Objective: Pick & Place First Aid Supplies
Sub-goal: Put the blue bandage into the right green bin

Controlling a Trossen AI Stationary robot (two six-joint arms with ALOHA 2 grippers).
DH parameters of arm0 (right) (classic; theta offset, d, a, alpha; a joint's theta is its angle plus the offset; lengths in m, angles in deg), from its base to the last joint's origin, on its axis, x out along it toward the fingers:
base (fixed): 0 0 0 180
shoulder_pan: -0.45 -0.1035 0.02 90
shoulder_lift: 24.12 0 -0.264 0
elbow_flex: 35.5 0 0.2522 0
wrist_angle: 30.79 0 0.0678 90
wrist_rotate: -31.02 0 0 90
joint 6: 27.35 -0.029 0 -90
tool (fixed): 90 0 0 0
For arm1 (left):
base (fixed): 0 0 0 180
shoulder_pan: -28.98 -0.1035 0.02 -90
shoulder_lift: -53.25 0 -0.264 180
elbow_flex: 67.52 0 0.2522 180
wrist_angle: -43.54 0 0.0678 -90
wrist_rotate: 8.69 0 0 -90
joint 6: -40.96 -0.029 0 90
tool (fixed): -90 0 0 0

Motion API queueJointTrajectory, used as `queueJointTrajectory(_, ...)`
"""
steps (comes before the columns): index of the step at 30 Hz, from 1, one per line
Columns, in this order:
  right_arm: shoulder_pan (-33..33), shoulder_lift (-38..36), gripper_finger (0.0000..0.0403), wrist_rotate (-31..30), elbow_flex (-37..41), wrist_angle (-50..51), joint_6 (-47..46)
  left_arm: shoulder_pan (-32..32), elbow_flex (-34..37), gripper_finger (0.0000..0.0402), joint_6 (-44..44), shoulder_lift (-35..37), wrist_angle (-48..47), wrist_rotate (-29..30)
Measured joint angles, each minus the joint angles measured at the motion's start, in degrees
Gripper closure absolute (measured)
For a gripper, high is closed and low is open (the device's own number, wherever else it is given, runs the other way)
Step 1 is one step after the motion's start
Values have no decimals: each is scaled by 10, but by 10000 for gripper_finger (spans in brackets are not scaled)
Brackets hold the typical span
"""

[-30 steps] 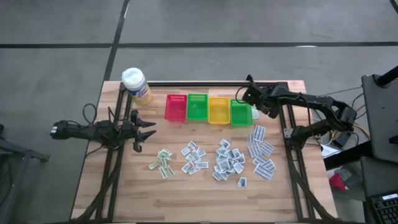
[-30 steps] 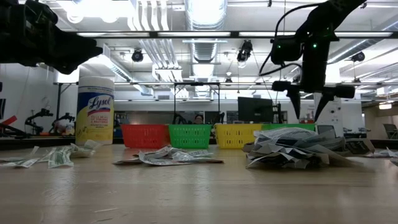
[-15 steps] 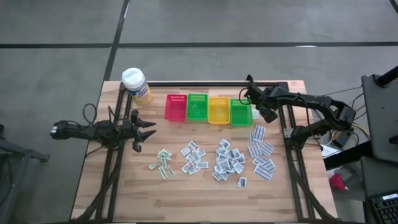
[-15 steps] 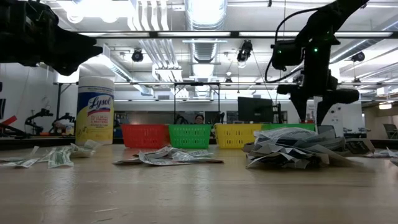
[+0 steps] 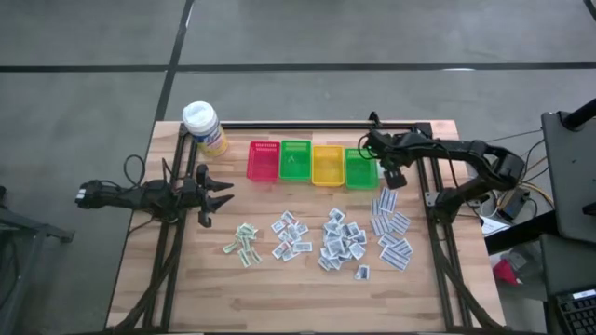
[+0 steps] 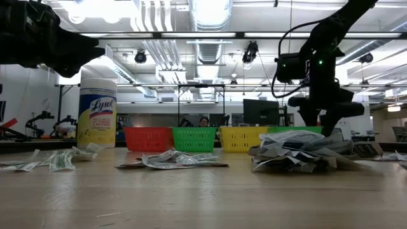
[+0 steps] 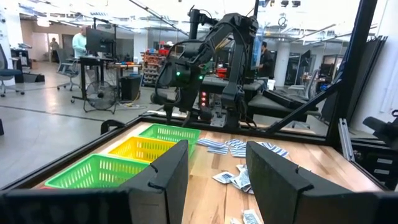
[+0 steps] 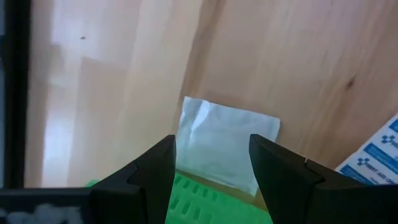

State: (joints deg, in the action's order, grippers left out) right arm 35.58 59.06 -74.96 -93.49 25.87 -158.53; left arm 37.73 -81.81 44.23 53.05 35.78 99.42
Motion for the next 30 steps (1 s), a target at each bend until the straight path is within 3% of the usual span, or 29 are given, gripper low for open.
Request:
queueJointTrajectory(15,24,93,202,28,-4,0,-14,0,0,243,-3,0,0,0)
queueJointTrajectory(24,28,46,202,22,5,178,-17,0,0,243,-3,0,0,0)
queueJointTrajectory(30,22,8,202,32,13,165,22,0,0,243,-4,0,0,0)
